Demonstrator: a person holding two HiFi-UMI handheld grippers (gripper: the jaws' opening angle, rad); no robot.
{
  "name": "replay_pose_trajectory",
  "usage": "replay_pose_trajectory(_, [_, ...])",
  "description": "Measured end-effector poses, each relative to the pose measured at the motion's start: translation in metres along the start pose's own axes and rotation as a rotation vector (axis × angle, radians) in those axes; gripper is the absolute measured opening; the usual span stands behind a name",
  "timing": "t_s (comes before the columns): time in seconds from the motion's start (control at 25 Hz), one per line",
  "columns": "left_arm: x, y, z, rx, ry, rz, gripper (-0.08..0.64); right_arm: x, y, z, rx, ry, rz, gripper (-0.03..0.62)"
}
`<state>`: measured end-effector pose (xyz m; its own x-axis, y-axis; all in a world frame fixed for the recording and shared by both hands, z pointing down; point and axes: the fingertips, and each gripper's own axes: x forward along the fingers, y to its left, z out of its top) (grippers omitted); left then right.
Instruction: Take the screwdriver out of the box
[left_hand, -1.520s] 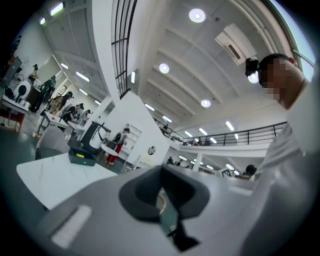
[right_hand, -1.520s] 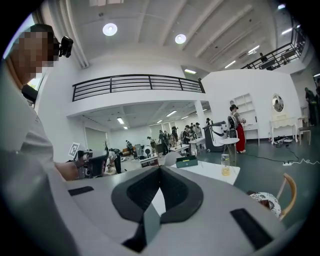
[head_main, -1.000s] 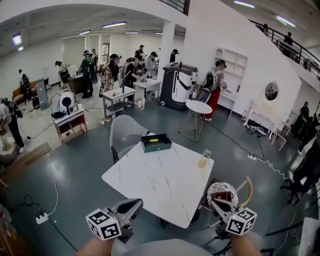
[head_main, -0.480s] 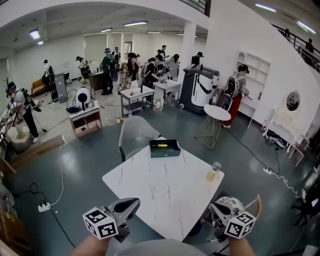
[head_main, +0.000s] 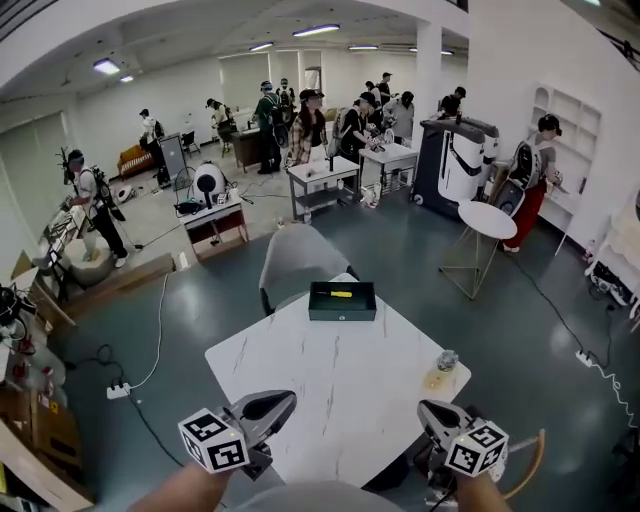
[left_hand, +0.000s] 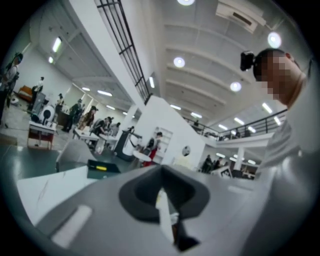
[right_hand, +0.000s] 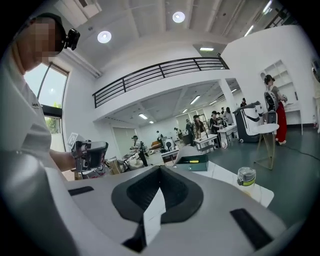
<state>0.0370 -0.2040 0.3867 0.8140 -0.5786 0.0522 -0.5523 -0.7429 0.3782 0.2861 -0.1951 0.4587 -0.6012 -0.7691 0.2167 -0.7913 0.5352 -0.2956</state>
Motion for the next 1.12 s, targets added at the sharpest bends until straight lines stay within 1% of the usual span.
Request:
replay_pose_trajectory(0.12, [0.02, 0.0, -0.006, 0.009, 0.054, 0.051, 0.005, 0.01, -0.019, -0.003, 0.034, -0.002, 0.046, 0.0])
replay_pose_trajectory(0.28, [0.056, 0.005, -0.015, 0.034, 0.105, 0.076, 0.005, 0.018, -0.046, -0.003, 0.048, 0.005, 0.079, -0.001])
replay_pose_trajectory(0.44, [0.078, 0.019, -0.019, 0.087, 0.168, 0.09, 0.005, 0.036, -0.051, -0.006, 0.061, 0.005, 0.109, -0.002])
replay_pose_trajectory(0.6, [0.096, 0.054, -0.019, 0.163, 0.212, 0.092, 0.005, 0.063, -0.053, -0.004, 0.045, 0.01, 0.121, -0.002])
replay_pose_trajectory(0.8, [0.132, 0.114, -0.019, 0.259, 0.257, 0.048, 0.005, 0.108, -0.059, -0.002, 0.0, 0.035, 0.089, -0.001])
replay_pose_trajectory(0.96, [0.158, 0.168, -0.018, 0.254, 0.244, 0.006, 0.005, 0.148, -0.06, -0.006, -0.011, 0.061, 0.034, 0.0])
replay_pose_trajectory(1.12, [0.187, 0.205, -0.013, 0.242, 0.217, -0.025, 0.006, 0.183, -0.071, -0.005, -0.004, 0.06, -0.015, -0.001])
